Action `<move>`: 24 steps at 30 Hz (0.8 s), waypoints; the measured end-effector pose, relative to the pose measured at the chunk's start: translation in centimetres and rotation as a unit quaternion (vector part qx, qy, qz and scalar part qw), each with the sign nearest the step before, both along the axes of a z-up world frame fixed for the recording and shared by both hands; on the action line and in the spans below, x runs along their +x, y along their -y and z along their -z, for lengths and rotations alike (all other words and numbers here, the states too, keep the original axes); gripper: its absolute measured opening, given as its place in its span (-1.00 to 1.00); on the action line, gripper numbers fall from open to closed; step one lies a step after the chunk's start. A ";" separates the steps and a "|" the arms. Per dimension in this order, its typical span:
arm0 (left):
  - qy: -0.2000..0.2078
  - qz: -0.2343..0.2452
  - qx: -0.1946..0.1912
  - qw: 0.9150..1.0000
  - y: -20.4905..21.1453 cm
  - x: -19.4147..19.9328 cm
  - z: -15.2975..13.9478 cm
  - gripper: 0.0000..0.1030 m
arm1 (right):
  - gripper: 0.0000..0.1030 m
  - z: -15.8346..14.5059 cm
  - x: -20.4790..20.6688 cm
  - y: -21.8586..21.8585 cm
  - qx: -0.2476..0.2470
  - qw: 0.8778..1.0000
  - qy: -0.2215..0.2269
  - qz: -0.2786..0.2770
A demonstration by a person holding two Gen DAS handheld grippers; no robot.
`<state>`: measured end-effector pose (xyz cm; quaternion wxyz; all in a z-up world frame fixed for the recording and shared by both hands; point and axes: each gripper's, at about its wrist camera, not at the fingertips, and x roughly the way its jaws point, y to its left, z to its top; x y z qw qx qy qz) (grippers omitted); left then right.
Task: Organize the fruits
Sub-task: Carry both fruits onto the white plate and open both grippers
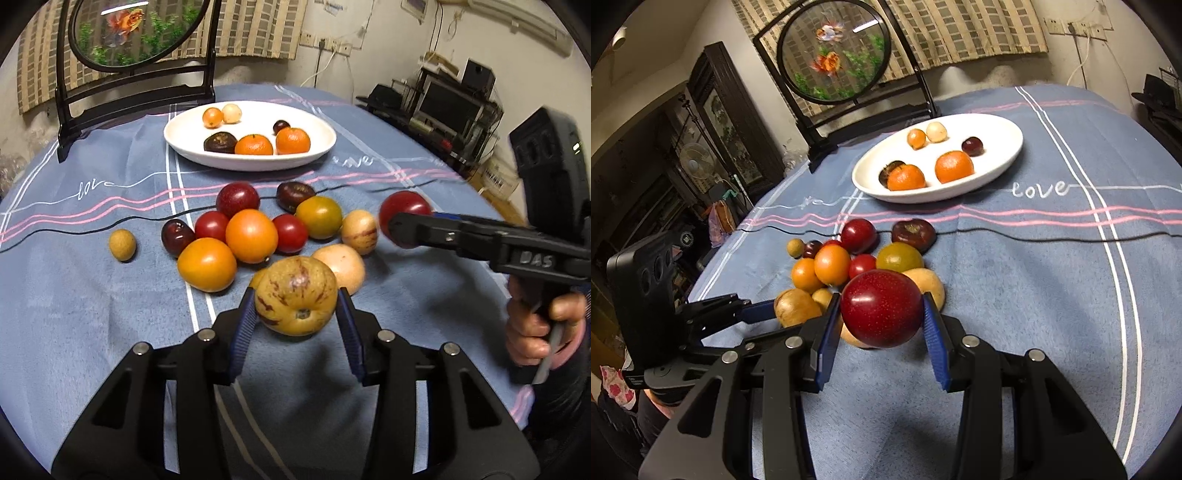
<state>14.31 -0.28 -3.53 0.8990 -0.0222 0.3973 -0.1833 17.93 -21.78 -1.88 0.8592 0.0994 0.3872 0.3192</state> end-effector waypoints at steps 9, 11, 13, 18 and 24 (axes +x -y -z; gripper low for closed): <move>0.039 -0.016 -0.030 0.999 -2.6 3.0 -6.0 -0.14 | -0.16 -4.6 3.2 -1.2 0.023 0.997 0.073 0.024; 0.051 -0.024 -0.033 0.998 -3.0 4.6 -7.2 -0.14 | -0.16 -5.8 4.5 -1.6 0.021 0.992 0.111 0.057; 0.063 -0.040 -0.028 0.997 -3.0 6.7 -8.1 -0.14 | -0.16 -6.3 6.2 -1.9 0.019 0.986 0.142 0.088; 0.072 -0.088 -0.012 0.993 -3.2 13.1 -8.3 -0.14 | -0.16 -4.4 11.4 -2.0 0.023 0.982 0.125 0.140; 0.025 -0.117 0.024 0.992 -2.6 21.1 -5.1 -0.14 | -0.16 -1.7 15.8 -2.2 -0.008 0.983 0.088 0.159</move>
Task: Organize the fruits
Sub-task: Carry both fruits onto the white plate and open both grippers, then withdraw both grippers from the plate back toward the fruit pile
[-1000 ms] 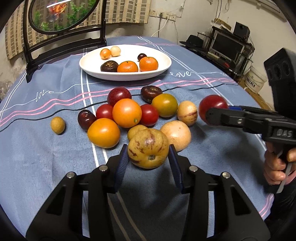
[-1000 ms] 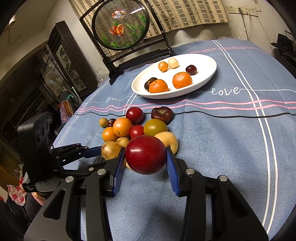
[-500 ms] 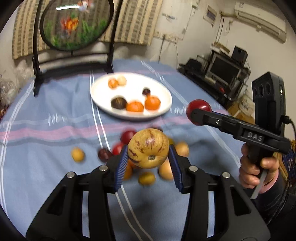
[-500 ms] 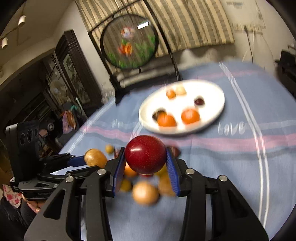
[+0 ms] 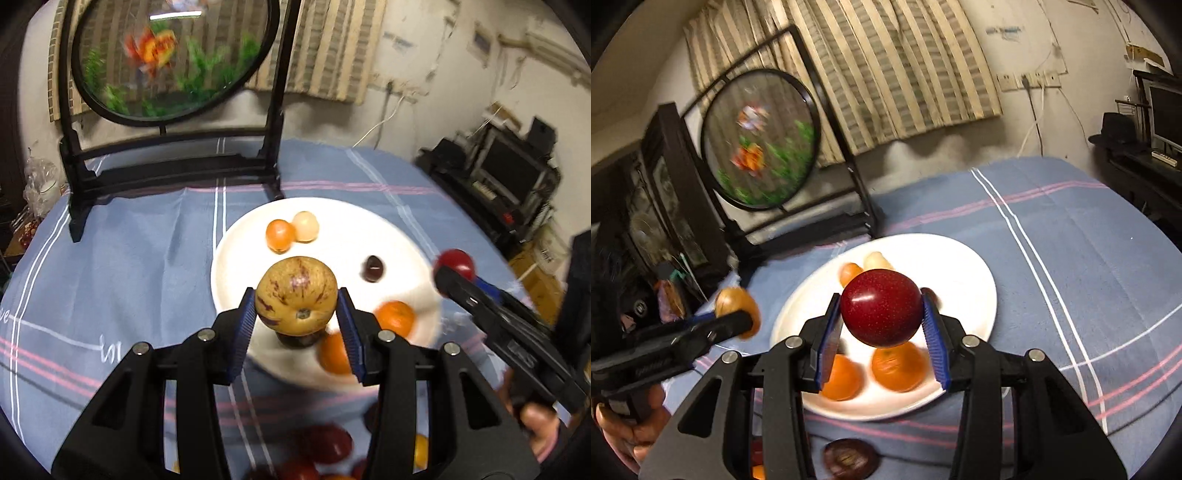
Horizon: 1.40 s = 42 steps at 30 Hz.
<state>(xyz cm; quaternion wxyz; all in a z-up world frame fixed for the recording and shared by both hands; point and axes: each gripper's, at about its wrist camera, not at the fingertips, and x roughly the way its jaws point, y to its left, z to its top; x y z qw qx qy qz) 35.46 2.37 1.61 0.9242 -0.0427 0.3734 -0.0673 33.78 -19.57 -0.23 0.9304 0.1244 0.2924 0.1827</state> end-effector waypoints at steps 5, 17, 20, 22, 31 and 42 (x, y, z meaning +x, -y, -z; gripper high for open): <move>-0.033 -0.011 0.016 0.999 0.0 3.1 2.7 -0.14 | -0.17 1.5 1.2 0.6 -0.019 1.000 -0.017 0.000; -0.041 -0.038 0.021 0.998 -0.4 3.4 3.8 0.38 | 0.08 3.0 1.9 0.2 -0.031 0.999 -0.044 -0.008; -0.041 -0.024 0.017 0.999 -0.1 2.1 2.7 0.54 | 0.24 2.0 1.2 0.3 -0.029 0.999 -0.023 -0.004; -0.033 -0.021 0.017 0.999 -0.1 0.6 1.6 0.67 | 0.26 1.2 0.6 0.5 -0.026 1.000 -0.014 -0.004; -0.004 -0.015 0.012 1.000 -1.2 -9.5 0.3 0.88 | 0.27 -0.4 -3.1 0.7 -0.007 0.999 -0.026 -0.030; -0.036 -0.056 -0.055 0.996 -5.9 -16.7 5.1 0.89 | 0.27 1.1 -9.0 1.0 -0.044 0.993 -0.065 -0.092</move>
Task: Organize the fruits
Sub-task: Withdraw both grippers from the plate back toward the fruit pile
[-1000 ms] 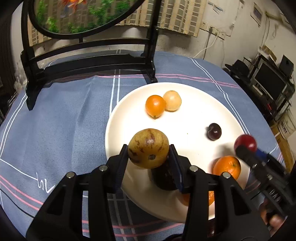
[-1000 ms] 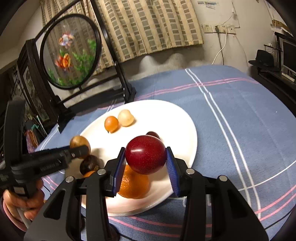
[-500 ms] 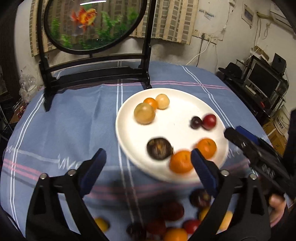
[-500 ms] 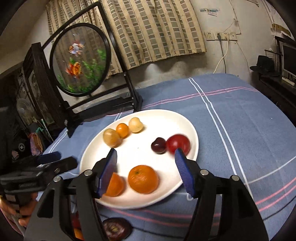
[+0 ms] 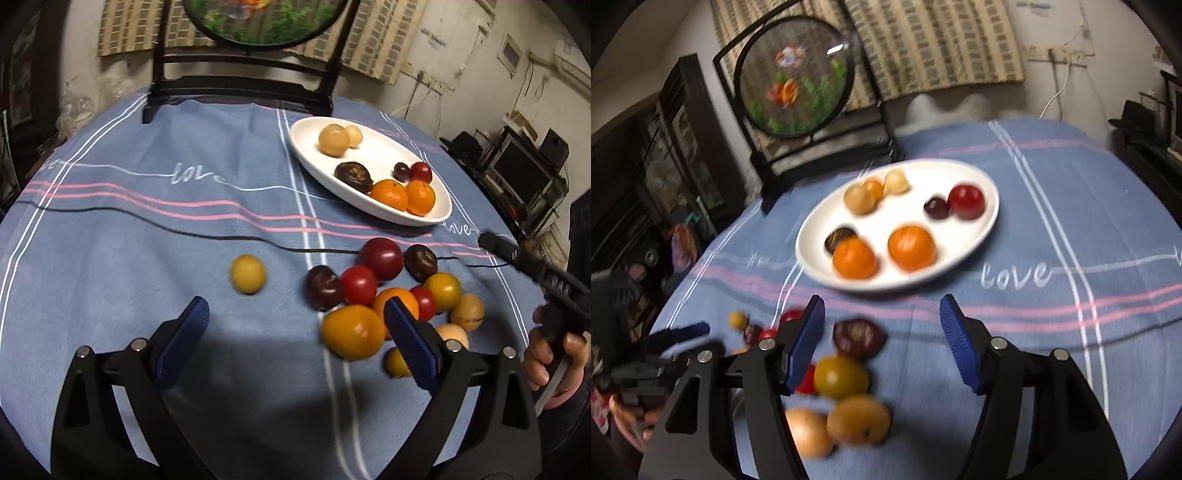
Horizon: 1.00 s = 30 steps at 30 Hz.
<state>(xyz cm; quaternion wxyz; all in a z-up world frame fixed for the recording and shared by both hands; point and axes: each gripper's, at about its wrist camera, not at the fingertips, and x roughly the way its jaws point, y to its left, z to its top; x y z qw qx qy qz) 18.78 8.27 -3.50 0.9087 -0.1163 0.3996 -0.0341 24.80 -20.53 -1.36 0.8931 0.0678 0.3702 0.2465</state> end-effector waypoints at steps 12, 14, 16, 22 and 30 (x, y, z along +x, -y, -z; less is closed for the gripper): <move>-0.011 -0.018 0.013 1.000 -0.2 -0.2 0.7 0.89 | 0.27 1.6 -1.3 -1.6 -0.062 0.996 -0.051 -0.027; -0.006 -0.022 0.023 0.999 -0.1 -0.3 0.6 0.89 | 0.27 1.2 -1.8 -2.1 -0.080 0.995 -0.046 -0.047; -0.007 -0.026 0.028 0.999 -0.1 -0.2 0.7 0.89 | 0.27 0.8 -2.5 -2.5 -0.098 0.992 -0.032 -0.071; -0.009 -0.038 0.027 0.999 -0.6 0.0 0.7 0.89 | 0.27 0.5 -5.0 -3.4 -0.131 0.982 -0.003 -0.132; -0.010 -0.045 0.025 0.999 -0.8 0.0 0.7 0.89 | 0.27 1.1 -5.3 -3.8 -0.136 0.981 -0.016 -0.137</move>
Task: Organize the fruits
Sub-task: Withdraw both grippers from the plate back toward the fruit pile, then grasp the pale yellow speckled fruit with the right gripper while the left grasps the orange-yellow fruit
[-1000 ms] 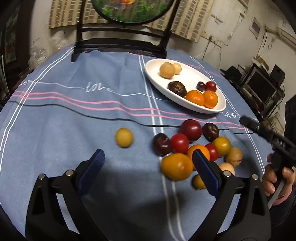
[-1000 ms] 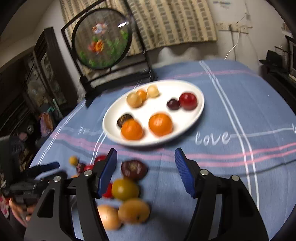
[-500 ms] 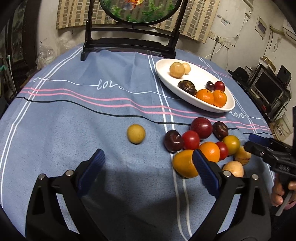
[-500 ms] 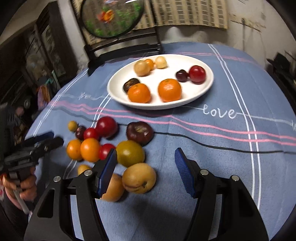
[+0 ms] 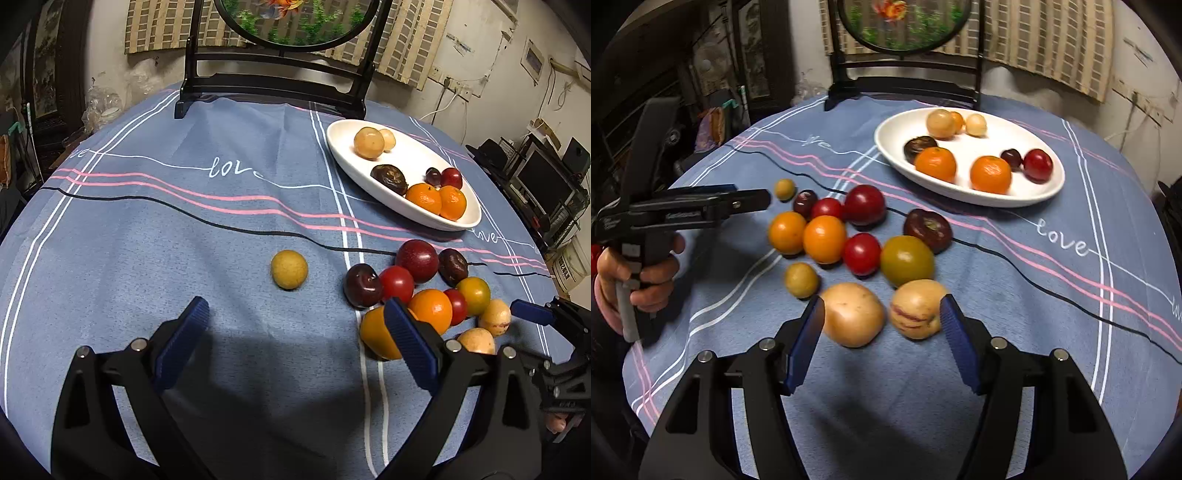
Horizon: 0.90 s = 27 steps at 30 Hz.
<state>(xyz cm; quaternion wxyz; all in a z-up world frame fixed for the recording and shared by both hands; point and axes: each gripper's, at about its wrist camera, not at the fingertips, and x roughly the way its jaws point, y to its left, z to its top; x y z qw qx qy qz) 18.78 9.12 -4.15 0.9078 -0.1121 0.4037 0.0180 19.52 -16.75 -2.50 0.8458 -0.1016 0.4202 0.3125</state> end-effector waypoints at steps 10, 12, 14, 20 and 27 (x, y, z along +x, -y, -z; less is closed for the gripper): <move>0.009 0.011 -0.005 1.000 0.4 -0.4 -0.5 0.89 | 0.02 1.6 3.1 2.2 0.049 0.995 -0.064 0.059; 0.013 0.016 -0.006 1.000 0.5 -0.5 -0.7 0.89 | 0.02 2.0 3.1 2.2 0.050 0.995 -0.071 0.057; 0.014 0.018 -0.005 1.000 0.6 -0.5 -0.7 0.89 | -0.03 2.3 3.3 2.2 0.058 0.993 -0.080 0.057; 0.017 0.039 -0.006 0.999 1.4 -0.6 -0.7 0.88 | -0.19 2.4 3.4 2.4 0.080 0.991 -0.091 0.055; 0.031 0.139 0.044 0.989 5.3 -1.3 -0.7 0.26 | -0.19 2.4 3.9 3.3 0.108 0.985 -0.112 0.074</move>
